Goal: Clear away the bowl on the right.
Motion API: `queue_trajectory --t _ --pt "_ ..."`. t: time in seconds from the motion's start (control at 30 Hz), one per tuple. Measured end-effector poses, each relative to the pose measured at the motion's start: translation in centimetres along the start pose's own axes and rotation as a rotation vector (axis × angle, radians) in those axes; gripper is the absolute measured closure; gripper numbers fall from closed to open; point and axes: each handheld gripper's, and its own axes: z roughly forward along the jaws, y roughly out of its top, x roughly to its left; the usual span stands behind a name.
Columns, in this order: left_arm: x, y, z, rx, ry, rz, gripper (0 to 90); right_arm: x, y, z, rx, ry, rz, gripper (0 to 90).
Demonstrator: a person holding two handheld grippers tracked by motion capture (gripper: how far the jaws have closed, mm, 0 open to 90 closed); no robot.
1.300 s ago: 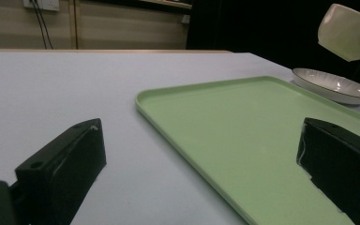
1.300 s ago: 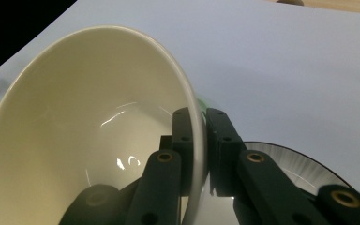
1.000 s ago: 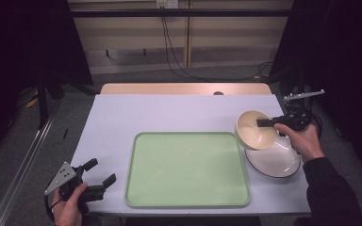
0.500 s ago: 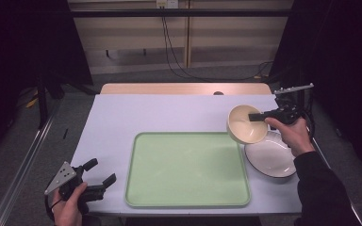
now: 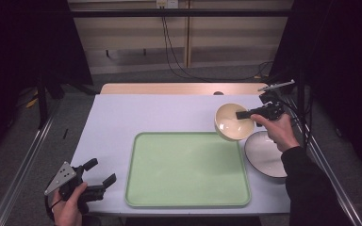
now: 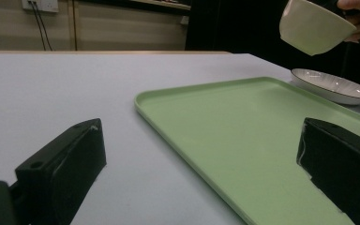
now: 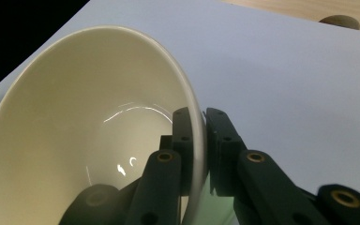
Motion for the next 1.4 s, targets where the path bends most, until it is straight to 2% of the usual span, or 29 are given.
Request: queue_trajectory --t 0.23,0.3,0.5,0.63,0.77,1.13,1.4 --pt "0.0 0.0 0.0 0.004 0.0 0.005 1.5 0.0 -0.2 1.5 0.041 -0.025 0.006 83.4" --pt "0.0 0.0 0.0 0.003 -0.001 0.004 1.5 0.1 -0.3 2.0 0.05 -0.034 -0.014 83.4" --pt "0.0 0.0 0.0 0.003 -0.002 0.004 1.5 -0.4 -0.7 3.2 0.092 -0.036 0.007 83.5" --pt "0.0 0.0 0.0 0.001 -0.003 0.002 1.5 -0.9 -1.1 4.1 0.12 -0.051 0.009 83.4" --pt "0.0 0.0 0.0 0.001 -0.007 0.0 1.5 -1.0 -1.4 4.7 0.149 -0.063 0.032 83.4" --pt "0.0 0.0 0.0 0.0 -0.002 0.001 1.5 -1.9 -2.2 6.0 0.191 -0.072 0.048 83.4" --pt "0.1 0.0 0.0 0.002 -0.004 0.003 1.5 -1.9 -2.5 6.8 0.211 -0.074 0.051 83.3"
